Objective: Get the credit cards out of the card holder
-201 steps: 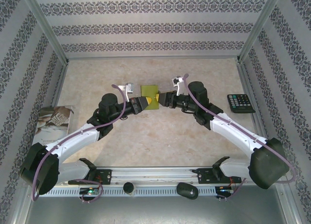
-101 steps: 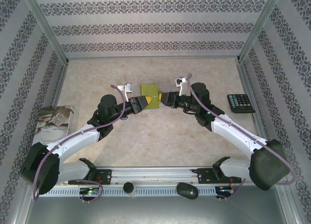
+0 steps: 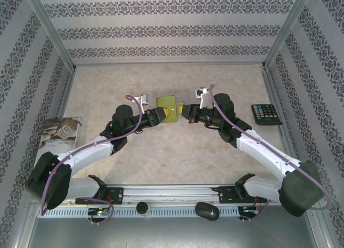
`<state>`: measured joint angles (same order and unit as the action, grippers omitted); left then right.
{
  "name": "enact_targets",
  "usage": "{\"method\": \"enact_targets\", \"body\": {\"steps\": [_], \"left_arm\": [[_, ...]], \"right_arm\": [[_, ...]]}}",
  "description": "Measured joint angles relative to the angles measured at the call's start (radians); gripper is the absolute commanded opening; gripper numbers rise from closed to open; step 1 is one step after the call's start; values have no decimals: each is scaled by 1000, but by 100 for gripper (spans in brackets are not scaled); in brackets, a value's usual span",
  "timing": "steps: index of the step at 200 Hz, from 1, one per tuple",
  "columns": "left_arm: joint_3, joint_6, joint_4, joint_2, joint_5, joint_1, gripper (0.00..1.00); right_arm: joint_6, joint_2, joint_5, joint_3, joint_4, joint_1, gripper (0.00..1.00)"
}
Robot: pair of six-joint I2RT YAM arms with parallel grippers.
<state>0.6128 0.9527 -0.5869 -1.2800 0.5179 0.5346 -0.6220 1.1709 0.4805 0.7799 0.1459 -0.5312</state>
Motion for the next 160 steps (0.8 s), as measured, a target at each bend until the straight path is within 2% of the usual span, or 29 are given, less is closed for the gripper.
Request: {"method": "enact_targets", "body": {"steps": [55, 72, 160], "left_arm": [[-54, 46, -99, -222, 69, 2, 39], [-67, 55, -110, -275, 78, 3, 44], [-67, 61, 34, -393, -26, 6, 47]], "right_arm": [[18, 28, -106, -78, -127, -58, 0], [20, 57, -133, -92, -151, -82, 0], [47, 174, -189, -61, -177, -140, 0]]}}
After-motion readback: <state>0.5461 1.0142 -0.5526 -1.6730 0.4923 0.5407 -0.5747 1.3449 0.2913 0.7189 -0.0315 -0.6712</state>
